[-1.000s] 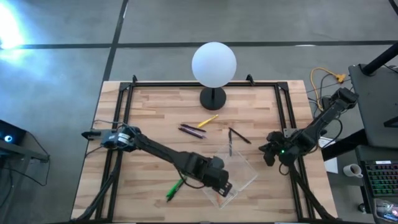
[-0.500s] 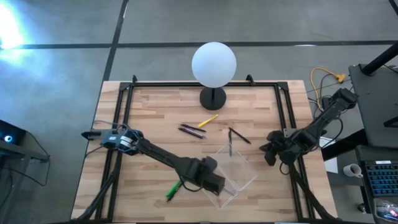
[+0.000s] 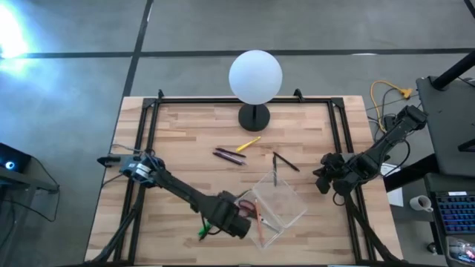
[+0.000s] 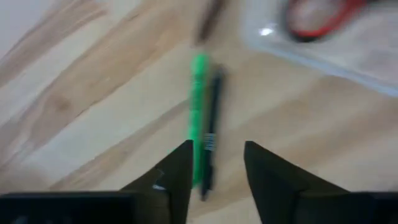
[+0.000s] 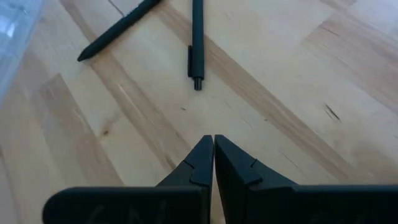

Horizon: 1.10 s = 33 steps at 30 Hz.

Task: Pick & place school supplies into a supply box
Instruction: Put the green pen into the supply box

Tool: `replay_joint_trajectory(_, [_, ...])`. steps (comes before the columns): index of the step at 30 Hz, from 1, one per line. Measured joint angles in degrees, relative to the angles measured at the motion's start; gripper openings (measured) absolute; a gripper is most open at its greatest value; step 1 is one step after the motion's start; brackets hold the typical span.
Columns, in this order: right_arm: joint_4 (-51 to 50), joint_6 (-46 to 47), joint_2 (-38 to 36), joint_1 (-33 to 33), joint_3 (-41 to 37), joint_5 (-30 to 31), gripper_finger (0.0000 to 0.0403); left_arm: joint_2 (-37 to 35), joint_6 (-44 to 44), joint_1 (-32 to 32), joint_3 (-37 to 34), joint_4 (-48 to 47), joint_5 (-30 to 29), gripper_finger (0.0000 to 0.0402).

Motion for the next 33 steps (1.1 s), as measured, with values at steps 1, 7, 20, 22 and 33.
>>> replay_joint_trajectory(1, [-0.01,0.35,0.00,0.00,-0.01,0.29,0.0009,0.04,-1.12,0.00,-1.16,0.12,0.06,0.0144])
replay_joint_trajectory(7, [0.42,1.24,0.00,0.00,-0.02,0.93,0.0009,0.02,0.75,1.13,-10.24,9.04,7.18,0.0145])
replay_joint_trajectory(20, [3.00,1.42,0.02,0.02,-0.09,-0.35,0.0009,-6.91,1.15,1.46,-23.16,18.12,8.67,0.0123])
replay_joint_trajectory(22, [2.94,1.42,0.02,0.02,-0.11,-0.37,0.0009,-8.25,1.17,1.46,-25.55,24.92,8.70,0.0123])
replay_joint_trajectory(33, [2.63,2.93,0.13,0.00,-0.11,-0.55,0.0009,-9.44,0.08,1.51,-31.59,31.33,8.79,0.0123])
